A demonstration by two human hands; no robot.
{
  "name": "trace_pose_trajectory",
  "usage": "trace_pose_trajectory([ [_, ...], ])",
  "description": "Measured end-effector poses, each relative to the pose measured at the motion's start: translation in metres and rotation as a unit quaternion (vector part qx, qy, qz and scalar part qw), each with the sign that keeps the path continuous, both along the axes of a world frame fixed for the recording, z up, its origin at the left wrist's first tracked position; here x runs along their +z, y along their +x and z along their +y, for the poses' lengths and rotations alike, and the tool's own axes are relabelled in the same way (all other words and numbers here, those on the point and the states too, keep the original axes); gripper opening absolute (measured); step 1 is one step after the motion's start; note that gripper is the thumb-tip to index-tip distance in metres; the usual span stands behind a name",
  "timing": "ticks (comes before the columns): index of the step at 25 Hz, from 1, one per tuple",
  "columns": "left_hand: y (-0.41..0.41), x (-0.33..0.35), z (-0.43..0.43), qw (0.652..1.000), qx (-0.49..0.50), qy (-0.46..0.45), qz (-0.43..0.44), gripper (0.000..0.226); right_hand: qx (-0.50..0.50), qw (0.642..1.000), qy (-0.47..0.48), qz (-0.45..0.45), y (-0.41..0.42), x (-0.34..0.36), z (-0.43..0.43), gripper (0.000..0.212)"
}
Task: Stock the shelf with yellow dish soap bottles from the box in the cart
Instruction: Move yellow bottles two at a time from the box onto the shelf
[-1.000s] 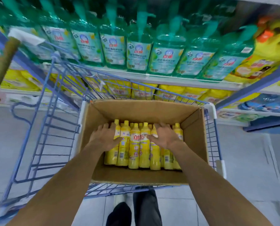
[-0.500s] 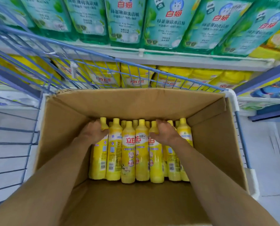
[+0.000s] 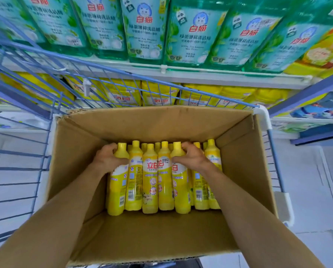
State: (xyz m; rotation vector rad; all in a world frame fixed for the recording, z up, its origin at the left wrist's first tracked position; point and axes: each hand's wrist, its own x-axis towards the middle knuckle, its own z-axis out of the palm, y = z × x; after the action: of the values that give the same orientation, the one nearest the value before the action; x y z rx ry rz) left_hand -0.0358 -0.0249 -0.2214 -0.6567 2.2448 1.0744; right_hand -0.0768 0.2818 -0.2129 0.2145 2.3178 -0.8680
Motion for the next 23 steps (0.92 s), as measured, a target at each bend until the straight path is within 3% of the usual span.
trace_pose_trajectory([
  [4, 0.014, 0.043, 0.003, 0.995, -0.037, 0.021, 0.087, 0.05, 0.048, 0.996, -0.044, 0.058, 0.007, 0.044, 0.003, 0.052],
  [8, 0.011, 0.132, 0.002, 0.979, -0.034, 0.084, 0.182, 0.06, 0.055, 0.987, -0.076, 0.129, 0.001, 0.142, 0.008, 0.05],
  [10, 0.0, 0.193, 0.006, 0.964, -0.032, 0.126, 0.232, 0.062, 0.039, 0.982, -0.1, 0.155, -0.004, 0.196, 0.008, 0.055],
  [12, -0.009, 0.266, 0.017, 0.947, -0.05, 0.138, 0.284, 0.051, 0.037, 0.973, -0.118, 0.193, -0.007, 0.258, 0.008, 0.062],
  [14, -0.018, 0.332, 0.032, 0.932, -0.077, 0.145, 0.322, 0.036, 0.044, 0.961, -0.13, 0.24, -0.013, 0.318, 0.006, 0.058],
  [16, -0.026, 0.387, 0.045, 0.911, -0.097, 0.145, 0.374, 0.04, 0.06, 0.949, -0.144, 0.275, -0.013, 0.378, 0.005, 0.052],
  [19, -0.034, 0.458, 0.065, 0.878, -0.101, 0.148, 0.444, 0.042, 0.067, 0.927, -0.156, 0.334, -0.016, 0.451, 0.008, 0.065],
  [23, -0.049, 0.527, 0.096, 0.847, -0.127, 0.169, 0.487, 0.034, 0.084, 0.902, -0.165, 0.389, -0.031, 0.515, 0.024, 0.056],
])
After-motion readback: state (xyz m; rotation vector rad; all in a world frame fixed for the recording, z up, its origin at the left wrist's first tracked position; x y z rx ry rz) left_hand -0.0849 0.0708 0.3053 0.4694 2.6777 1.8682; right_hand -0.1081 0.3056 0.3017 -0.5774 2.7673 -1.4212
